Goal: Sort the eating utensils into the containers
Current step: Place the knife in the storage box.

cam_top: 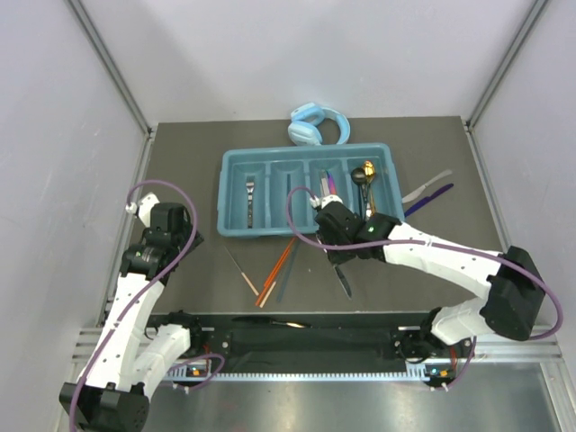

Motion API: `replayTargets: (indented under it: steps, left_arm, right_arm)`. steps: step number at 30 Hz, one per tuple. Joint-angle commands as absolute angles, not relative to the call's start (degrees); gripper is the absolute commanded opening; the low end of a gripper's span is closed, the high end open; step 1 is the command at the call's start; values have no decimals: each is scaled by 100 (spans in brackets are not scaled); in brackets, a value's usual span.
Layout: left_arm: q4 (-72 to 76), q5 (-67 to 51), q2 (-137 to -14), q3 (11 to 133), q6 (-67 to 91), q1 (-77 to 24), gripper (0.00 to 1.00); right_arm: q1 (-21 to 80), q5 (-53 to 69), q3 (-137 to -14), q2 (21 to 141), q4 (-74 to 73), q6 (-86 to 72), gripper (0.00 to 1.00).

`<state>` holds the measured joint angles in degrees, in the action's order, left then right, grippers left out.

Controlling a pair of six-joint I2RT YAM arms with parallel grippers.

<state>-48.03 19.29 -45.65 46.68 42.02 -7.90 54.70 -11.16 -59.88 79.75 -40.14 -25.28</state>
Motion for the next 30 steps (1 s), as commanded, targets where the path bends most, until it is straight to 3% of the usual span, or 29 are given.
replayTargets:
  steps: [1, 12, 22, 30]
  left_arm:
    - [-4562, 1934, -4535, 4649, 4148, -756, 56]
    - [-4544, 1863, -4588, 4649, 4131, -756, 56]
    - [-4535, 1819, -4606, 4650, 4113, -756, 56]
    - [-4518, 1775, -4649, 4641, 4096, -756, 56]
  right_arm:
    - [5520, -1423, -6547, 7743, -4192, -2329, 0]
    - [4493, -1565, -7848, 8402, -4368, -1504, 0]
    - [3411, -977, -9789, 10280, -4596, -896, 0]
    - [3120, -677, -11091, 11521, -4596, -1098, 0]
